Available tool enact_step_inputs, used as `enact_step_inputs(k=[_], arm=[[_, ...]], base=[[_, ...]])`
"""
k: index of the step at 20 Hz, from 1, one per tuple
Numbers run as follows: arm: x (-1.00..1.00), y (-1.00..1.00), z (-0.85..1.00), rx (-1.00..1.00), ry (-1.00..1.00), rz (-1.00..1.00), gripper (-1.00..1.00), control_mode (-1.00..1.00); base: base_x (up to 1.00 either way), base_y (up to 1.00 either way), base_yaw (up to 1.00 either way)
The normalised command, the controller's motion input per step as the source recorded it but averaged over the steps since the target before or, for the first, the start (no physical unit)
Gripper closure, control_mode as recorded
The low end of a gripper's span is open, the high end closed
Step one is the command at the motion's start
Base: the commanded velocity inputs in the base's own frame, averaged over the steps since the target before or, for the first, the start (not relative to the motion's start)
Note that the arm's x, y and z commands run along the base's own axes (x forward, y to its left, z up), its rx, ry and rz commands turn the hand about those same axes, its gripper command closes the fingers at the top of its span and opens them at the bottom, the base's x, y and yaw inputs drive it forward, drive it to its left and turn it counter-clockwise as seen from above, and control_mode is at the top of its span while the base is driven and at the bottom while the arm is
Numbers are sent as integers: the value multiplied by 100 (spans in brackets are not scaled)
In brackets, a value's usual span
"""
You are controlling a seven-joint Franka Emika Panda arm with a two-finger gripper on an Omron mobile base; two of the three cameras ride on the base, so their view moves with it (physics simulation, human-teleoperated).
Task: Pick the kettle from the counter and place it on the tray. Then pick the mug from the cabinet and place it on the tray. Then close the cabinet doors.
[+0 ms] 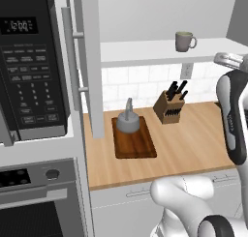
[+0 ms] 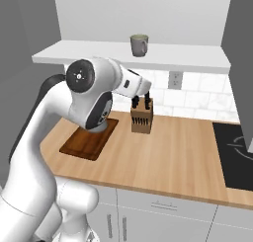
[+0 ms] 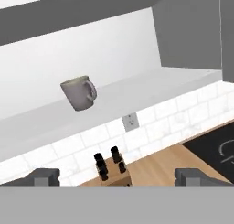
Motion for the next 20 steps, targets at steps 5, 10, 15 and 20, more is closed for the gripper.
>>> enact_step_inputs(k=[5, 10, 15, 20], arm=[[16, 0, 28, 0, -1, 20, -100, -100], [30, 4, 26, -4, 0, 15, -100, -100], [35, 5, 18, -5, 0, 10, -100, -100], [31, 1, 1, -1, 0, 4, -100, -100]], base=[[0, 0, 0], [0, 0, 0], [0, 0, 0], [0, 0, 0]])
